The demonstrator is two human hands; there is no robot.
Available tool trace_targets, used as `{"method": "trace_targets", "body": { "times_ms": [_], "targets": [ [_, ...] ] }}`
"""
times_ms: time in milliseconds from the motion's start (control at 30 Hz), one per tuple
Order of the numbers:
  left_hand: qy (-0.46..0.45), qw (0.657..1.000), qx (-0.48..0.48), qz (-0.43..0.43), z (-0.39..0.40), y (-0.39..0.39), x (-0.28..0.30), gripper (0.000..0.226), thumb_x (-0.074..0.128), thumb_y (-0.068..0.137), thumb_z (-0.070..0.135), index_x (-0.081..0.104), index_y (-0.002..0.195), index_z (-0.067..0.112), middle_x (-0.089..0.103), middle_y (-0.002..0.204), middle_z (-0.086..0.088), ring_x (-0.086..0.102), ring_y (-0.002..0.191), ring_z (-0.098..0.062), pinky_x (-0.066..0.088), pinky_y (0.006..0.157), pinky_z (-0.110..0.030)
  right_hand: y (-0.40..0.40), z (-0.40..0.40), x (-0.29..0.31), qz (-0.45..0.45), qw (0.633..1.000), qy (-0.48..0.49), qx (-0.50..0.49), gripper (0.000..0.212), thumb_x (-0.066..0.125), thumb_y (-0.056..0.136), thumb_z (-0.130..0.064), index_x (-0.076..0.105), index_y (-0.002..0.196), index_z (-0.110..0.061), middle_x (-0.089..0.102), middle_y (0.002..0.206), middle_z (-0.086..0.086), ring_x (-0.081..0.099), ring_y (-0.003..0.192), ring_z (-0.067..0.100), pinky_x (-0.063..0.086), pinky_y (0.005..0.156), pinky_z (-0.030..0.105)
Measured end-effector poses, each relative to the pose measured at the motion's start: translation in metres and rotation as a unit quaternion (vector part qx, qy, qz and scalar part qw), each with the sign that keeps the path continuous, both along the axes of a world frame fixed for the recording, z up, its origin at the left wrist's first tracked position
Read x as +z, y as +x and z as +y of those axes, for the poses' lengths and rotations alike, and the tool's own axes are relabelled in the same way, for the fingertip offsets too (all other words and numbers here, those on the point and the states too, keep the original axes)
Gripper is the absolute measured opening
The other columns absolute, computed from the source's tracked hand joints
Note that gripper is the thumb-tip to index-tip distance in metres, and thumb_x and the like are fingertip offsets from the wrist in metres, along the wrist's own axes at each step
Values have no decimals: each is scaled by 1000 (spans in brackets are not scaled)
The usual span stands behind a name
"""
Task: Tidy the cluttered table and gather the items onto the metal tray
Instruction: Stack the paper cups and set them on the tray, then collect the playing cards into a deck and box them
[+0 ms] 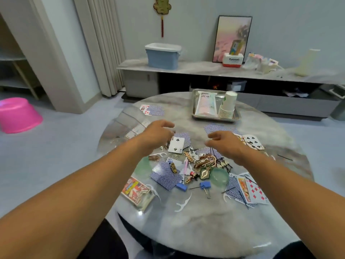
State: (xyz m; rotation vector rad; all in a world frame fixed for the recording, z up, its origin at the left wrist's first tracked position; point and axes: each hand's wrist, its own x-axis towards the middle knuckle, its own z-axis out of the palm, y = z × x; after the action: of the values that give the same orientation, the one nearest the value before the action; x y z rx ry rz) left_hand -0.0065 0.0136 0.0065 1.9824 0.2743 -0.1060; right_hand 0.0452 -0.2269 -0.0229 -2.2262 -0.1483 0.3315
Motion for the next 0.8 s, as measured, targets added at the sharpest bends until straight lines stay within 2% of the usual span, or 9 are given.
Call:
{"method": "trace_targets", "body": {
  "times_ms": [167,267,333,367,433,500,567,667,800],
  "targets": [
    [4,1000,-9,9,-6,-35,-41,31,54,102,8,60,132,16,63,128,-13,60,91,-17,48,67,-24,-31,18,-15,2,998,-38,44,44,71,96,-24,60,137,-12,63,133,12,63,112,24,51,98,37],
    [37,999,-28,-17,-8,-43,-45,30,53,103,12,60,132,19,62,122,-6,61,90,-17,46,60,-19,-45,22,-27,-12,995,-70,65,41,66,98,-23,60,137,-13,64,135,9,64,113,22,52,101,39],
    [67,996,-63,-19,-7,-50,-44,32,56,102,13,59,133,20,62,117,-2,62,91,-13,48,61,-16,-53,20,-34,-34,990,-115,76,37,62,100,-25,62,135,-15,64,135,6,62,117,23,50,104,41],
    [95,992,-86,-15,-5,-53,-45,35,59,101,14,57,135,20,61,119,-2,63,97,-14,51,69,-19,-57,20,-37,-48,986,-137,83,35,60,101,-26,63,134,-15,64,134,6,62,117,23,49,103,39],
    [213,968,-133,4,-1,-62,-47,46,65,97,20,52,140,24,58,133,-4,61,112,-22,51,90,-31,-64,19,-42,-79,978,-168,91,33,58,101,-26,66,131,-15,64,133,6,61,116,24,48,96,33],
    [362,922,-140,19,3,-73,-54,56,66,95,29,45,147,28,50,146,-4,55,125,-27,47,100,-38,-70,20,-48,-105,974,-179,96,32,58,101,-29,67,130,-16,64,133,7,60,117,24,46,93,31],
    [452,883,-119,32,0,-88,-68,63,59,96,37,33,153,30,36,155,-6,38,140,-30,35,112,-46,-78,20,-55,-124,970,-181,102,36,58,102,-33,65,133,-17,61,136,6,57,123,23,45,99,33],
    [466,877,-83,81,-11,-110,-95,70,52,97,34,15,156,34,12,162,-7,10,151,-29,11,118,-63,-91,20,-65,-160,962,-181,128,36,57,102,-33,64,133,-17,60,133,4,54,123,20,43,102,33],
    [381,914,-43,130,-16,-120,-115,72,49,95,27,10,156,37,-4,165,-3,-6,154,-28,13,116,-69,-101,22,-72,-171,955,-188,155,32,56,102,-33,66,129,-19,58,129,0,53,119,18,44,100,33]
  ]
}}
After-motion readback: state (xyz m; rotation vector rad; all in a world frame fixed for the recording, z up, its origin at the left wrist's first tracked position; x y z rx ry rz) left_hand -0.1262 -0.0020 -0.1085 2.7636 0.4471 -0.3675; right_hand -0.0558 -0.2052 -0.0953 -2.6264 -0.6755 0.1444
